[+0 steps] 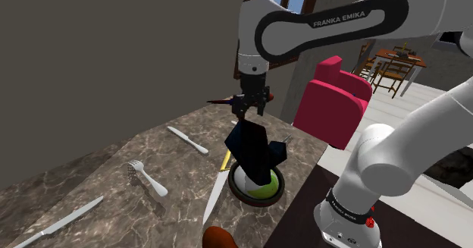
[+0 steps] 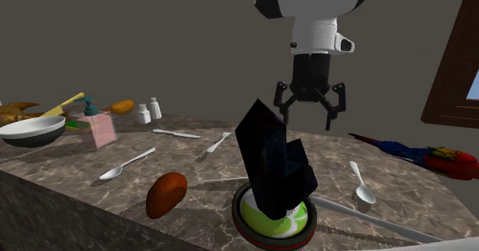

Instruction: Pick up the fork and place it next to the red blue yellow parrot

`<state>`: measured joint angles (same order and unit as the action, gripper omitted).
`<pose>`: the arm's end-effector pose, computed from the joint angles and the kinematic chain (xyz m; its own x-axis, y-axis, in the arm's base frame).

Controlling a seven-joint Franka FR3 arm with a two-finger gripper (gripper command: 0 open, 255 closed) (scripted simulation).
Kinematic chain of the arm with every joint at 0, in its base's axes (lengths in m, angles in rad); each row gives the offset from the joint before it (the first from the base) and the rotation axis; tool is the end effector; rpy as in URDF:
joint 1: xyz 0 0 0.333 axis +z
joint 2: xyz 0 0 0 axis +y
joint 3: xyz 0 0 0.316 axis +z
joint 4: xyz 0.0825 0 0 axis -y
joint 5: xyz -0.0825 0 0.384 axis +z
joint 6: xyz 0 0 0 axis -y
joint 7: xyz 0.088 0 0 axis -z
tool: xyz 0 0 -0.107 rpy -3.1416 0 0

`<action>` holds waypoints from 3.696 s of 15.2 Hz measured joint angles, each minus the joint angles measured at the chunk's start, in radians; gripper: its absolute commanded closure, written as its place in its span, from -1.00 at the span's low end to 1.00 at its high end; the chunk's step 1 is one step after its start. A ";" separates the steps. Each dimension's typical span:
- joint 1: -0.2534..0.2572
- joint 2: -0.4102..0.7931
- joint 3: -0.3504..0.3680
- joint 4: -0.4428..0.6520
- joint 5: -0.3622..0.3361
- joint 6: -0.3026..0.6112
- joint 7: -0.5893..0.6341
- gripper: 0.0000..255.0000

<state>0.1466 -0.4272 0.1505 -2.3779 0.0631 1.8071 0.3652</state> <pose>0.3838 0.1262 0.4684 0.9849 -0.1080 -0.1356 -0.1012 -0.9933 0.0558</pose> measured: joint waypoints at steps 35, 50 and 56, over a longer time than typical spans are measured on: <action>0.240 0.934 0.189 0.691 -0.157 0.259 0.420 -1.00; 0.240 0.937 0.188 0.691 -0.158 0.262 0.420 1.00; 0.236 0.910 0.193 0.705 -0.149 0.223 0.416 1.00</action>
<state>0.3828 0.4827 0.3437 -1.6734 -0.0863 2.0300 0.7814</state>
